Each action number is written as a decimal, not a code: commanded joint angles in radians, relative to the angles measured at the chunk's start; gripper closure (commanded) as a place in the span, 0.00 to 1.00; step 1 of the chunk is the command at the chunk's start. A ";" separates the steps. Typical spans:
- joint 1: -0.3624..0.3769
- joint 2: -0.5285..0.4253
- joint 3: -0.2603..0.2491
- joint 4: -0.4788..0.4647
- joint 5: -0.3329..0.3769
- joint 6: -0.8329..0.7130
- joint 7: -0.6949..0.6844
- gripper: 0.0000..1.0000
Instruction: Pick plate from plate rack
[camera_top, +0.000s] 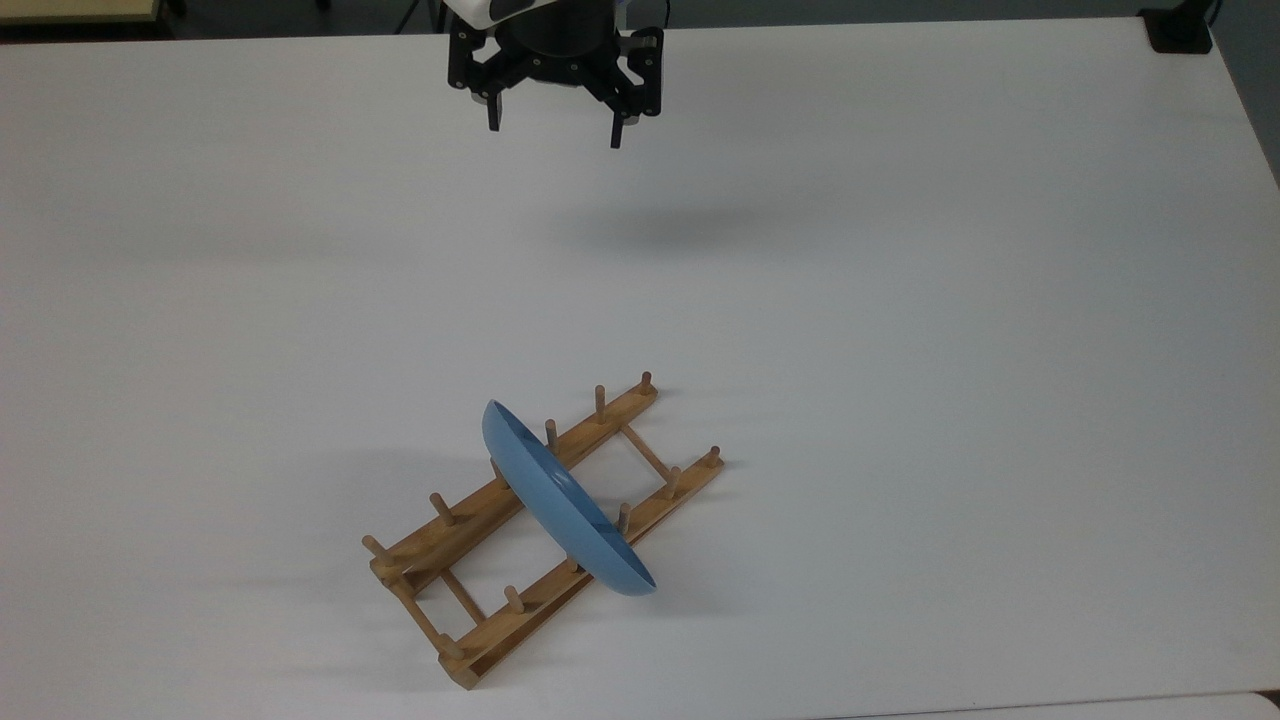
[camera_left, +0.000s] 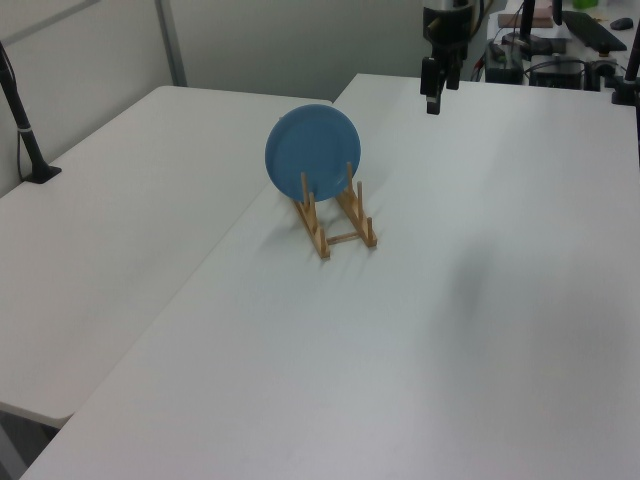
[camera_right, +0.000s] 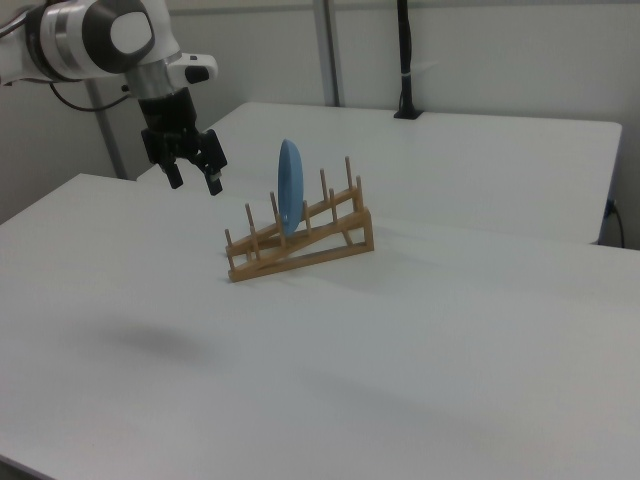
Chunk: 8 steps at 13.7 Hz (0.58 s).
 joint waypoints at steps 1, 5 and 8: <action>-0.003 -0.018 -0.005 -0.015 0.025 -0.006 -0.036 0.00; -0.003 -0.015 -0.005 -0.012 0.025 -0.003 -0.038 0.00; -0.003 -0.002 -0.006 -0.011 0.015 0.121 -0.035 0.00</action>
